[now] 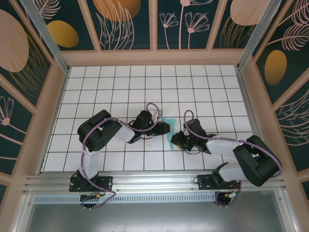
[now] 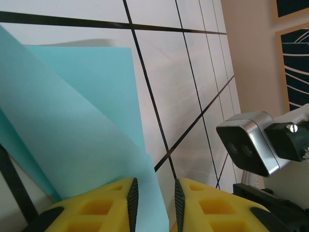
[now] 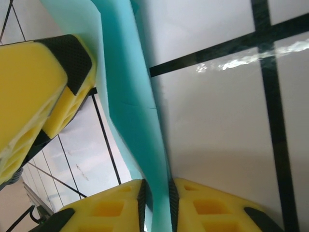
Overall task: Fold a paper plane with a square sheet of paper (pick it up from the middle)
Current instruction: Fold the wing for the fifth time at the center of the table.
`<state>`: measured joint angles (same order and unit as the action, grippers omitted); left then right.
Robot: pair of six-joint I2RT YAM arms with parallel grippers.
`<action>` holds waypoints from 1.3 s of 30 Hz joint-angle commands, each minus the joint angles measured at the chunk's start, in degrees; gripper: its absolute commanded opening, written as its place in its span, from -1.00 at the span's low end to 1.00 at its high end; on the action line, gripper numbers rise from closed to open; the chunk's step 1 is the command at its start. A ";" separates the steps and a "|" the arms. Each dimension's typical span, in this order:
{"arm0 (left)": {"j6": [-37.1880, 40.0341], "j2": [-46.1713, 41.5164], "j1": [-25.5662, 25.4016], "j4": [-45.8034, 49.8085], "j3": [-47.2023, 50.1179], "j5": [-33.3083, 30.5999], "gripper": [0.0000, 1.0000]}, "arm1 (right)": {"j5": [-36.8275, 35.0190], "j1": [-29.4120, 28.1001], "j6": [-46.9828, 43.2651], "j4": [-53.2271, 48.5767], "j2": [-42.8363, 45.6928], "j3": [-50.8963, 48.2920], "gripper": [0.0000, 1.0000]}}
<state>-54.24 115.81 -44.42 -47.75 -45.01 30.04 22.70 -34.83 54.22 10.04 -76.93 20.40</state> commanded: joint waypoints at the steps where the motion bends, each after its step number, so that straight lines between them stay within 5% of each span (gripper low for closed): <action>1: 0.90 2.56 -0.19 1.79 -1.36 0.47 -0.42 | -0.81 0.14 -1.29 -3.88 -2.40 0.44 -0.55; 6: 0.95 2.58 -0.20 2.94 -1.78 0.61 -0.42 | -2.82 -0.47 -2.27 -6.94 -3.54 0.93 -0.68; 17: 1.67 2.93 -0.20 5.64 -1.81 0.15 -0.43 | -7.43 -0.02 -3.27 -12.61 6.12 3.78 -0.58; 22: 1.77 3.00 -0.22 6.08 -2.13 0.12 -0.44 | -5.00 0.24 -2.31 -6.34 9.93 2.63 -0.65; 31: 1.84 3.62 -0.19 6.59 -2.89 0.26 -0.44 | 5.93 0.03 1.43 10.04 3.09 0.42 -0.90; 39: 1.63 3.72 -0.17 6.62 -3.34 0.30 -0.45 | 5.05 -0.15 1.49 8.68 -1.55 -0.69 -0.95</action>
<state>-54.02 116.71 -44.36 -44.73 -47.59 31.27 27.14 -34.92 55.64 17.80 -77.38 20.84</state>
